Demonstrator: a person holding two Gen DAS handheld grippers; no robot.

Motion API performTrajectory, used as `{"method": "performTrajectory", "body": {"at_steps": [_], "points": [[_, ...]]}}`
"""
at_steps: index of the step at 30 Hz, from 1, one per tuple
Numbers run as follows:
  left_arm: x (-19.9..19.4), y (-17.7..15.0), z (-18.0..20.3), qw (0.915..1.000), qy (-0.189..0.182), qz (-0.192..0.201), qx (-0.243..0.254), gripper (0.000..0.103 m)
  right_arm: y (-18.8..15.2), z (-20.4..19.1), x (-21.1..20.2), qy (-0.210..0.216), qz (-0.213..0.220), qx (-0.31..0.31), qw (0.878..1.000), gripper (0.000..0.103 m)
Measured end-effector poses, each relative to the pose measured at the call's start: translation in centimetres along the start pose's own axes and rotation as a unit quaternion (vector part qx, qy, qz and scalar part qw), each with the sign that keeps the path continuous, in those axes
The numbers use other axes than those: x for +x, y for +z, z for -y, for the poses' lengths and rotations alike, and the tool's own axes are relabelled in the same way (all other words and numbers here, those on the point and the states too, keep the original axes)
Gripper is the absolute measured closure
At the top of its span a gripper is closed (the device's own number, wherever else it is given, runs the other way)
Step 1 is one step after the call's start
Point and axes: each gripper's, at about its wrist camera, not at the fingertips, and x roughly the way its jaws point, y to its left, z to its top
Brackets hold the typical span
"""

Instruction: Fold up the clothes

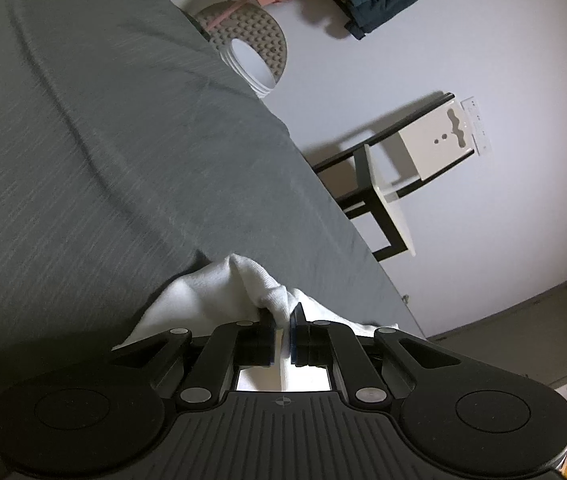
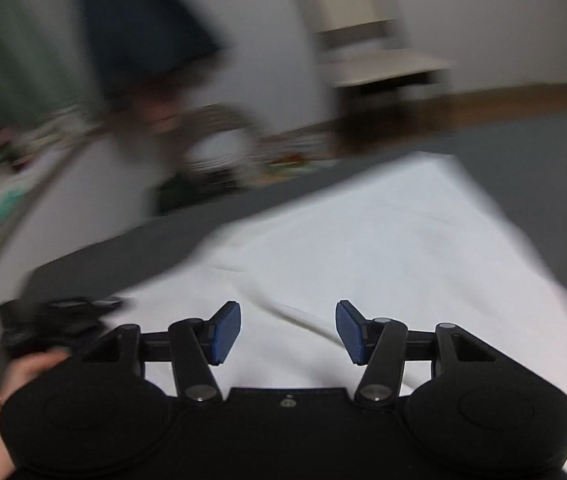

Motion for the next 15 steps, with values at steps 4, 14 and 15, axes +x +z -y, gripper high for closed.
{"method": "performTrajectory", "body": {"at_steps": [4, 14, 15], "points": [[-0.7, 0.1, -0.5, 0.9999, -0.003, -0.007, 0.014, 0.099, 3.7, -0.8, 8.4, 0.045, -0.038, -0.060, 0.996, 0.059], [-0.7, 0.6, 0.1, 0.9987, 0.005, -0.019, 0.047, 0.098, 4.3, -1.4, 16.2, 0.096, -0.107, -0.190, 0.971, 0.061], [-0.9, 0.7, 0.1, 0.9987, 0.005, -0.019, 0.047, 0.098, 4.3, -1.3, 16.4, 0.108, -0.111, -0.188, 0.970, 0.062]]}}
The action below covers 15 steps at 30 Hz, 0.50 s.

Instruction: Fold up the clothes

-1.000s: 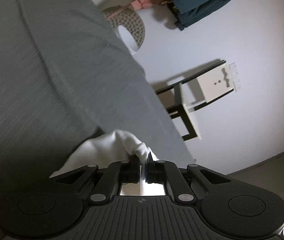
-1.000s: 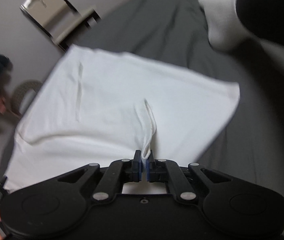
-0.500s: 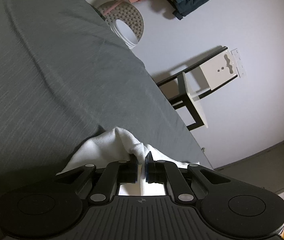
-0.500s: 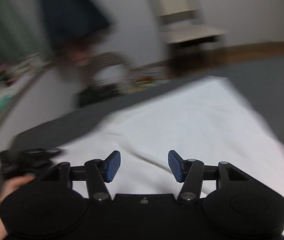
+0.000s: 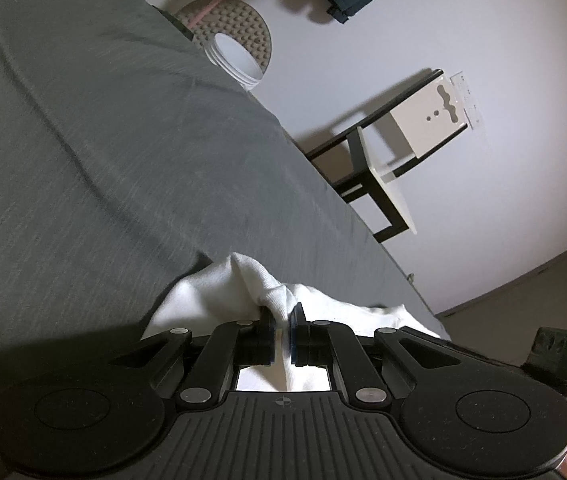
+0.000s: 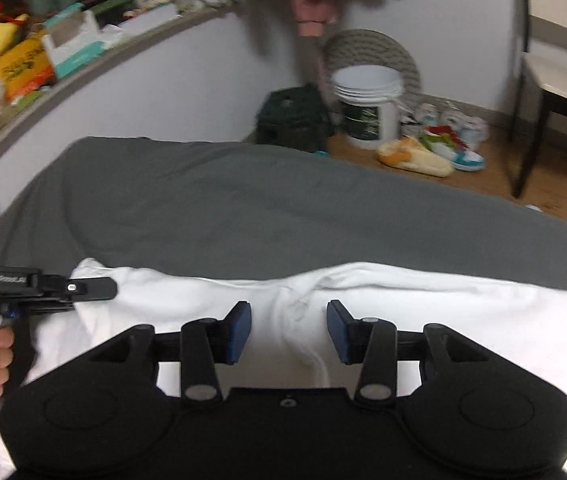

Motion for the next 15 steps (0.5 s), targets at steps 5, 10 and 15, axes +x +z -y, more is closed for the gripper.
{"method": "performTrajectory", "body": {"at_steps": [5, 10, 15], "points": [[-0.4, 0.2, 0.0, 1.0000, 0.001, 0.005, 0.003, 0.098, -0.1, 0.4, 0.5, 0.006, -0.013, -0.005, 1.000, 0.092], [-0.2, 0.4, -0.3, 0.9998, 0.001, 0.021, -0.001, 0.098, 0.9, 2.1, 0.3, 0.017, 0.021, 0.041, 0.999, 0.096], [0.0, 0.3, -0.6, 0.9987, 0.020, 0.044, 0.016, 0.098, 1.9, 2.9, 1.8, -0.002, 0.018, 0.048, 0.999, 0.098]]}}
